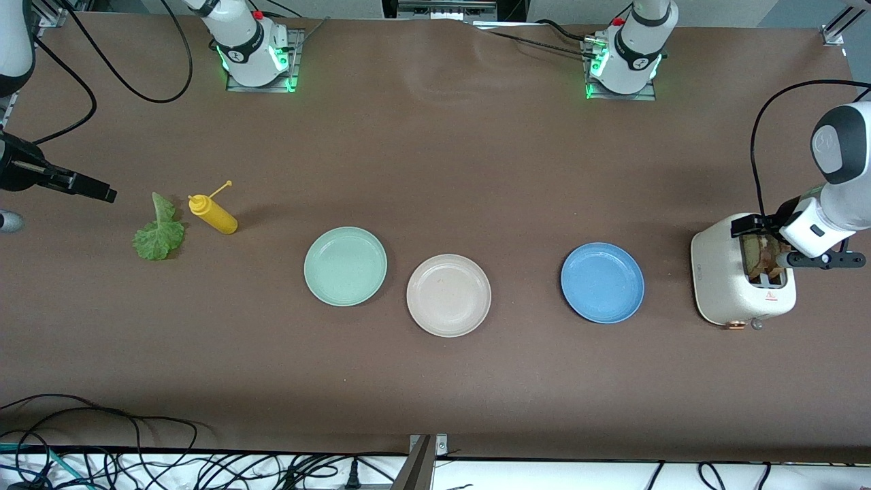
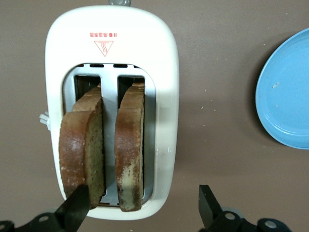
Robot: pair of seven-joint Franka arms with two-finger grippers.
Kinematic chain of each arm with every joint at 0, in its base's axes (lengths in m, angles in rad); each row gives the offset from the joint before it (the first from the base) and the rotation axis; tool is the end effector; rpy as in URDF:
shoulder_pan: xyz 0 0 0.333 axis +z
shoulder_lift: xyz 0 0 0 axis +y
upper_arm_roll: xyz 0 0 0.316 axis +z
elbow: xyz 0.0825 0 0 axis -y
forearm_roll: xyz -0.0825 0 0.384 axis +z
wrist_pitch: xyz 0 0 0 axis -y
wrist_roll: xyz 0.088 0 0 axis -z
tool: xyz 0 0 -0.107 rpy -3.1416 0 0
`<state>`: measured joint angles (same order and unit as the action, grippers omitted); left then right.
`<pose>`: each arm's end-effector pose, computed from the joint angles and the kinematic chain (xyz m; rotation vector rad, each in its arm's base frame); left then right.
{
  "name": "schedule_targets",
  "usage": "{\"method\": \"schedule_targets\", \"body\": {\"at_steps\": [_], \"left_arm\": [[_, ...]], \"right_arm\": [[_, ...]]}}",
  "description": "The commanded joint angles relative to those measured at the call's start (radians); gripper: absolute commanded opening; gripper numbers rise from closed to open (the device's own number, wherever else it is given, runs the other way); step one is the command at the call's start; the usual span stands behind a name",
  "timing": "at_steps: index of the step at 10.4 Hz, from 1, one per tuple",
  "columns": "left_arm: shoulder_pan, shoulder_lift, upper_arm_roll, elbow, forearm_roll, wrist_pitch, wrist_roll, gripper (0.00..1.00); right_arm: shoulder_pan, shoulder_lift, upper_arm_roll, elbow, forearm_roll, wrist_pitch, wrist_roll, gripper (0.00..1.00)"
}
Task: Make sandwich on beige plate with both arms
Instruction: 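Lower the left gripper and grasp one toast slice in the toaster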
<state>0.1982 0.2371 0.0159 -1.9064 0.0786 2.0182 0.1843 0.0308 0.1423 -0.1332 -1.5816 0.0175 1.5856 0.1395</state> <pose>0.5814 0.1307 0.3651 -3.0882 0.0137 0.2121 0.5883 -0.0539 0.5396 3.1071 -0.3799 -0.2147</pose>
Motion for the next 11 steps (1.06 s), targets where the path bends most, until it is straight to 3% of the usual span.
{"method": "schedule_targets", "body": {"at_steps": [1,7,11], "left_arm": [[-0.002,0.008,-0.001,0.001,0.017,0.01,0.015,1.0],[-0.02,0.004,-0.004,0.004,0.018,0.004,0.003,0.98],[-0.02,0.01,-0.004,0.0,0.018,0.007,0.011,0.71]], "right_arm": [[0.001,-0.012,-0.002,0.0,-0.008,-0.013,-0.001,1.0],[0.001,-0.012,-0.002,0.0,-0.008,-0.013,-0.001,1.0],[0.001,-0.013,-0.002,0.0,-0.008,-0.013,-0.001,1.0]]}}
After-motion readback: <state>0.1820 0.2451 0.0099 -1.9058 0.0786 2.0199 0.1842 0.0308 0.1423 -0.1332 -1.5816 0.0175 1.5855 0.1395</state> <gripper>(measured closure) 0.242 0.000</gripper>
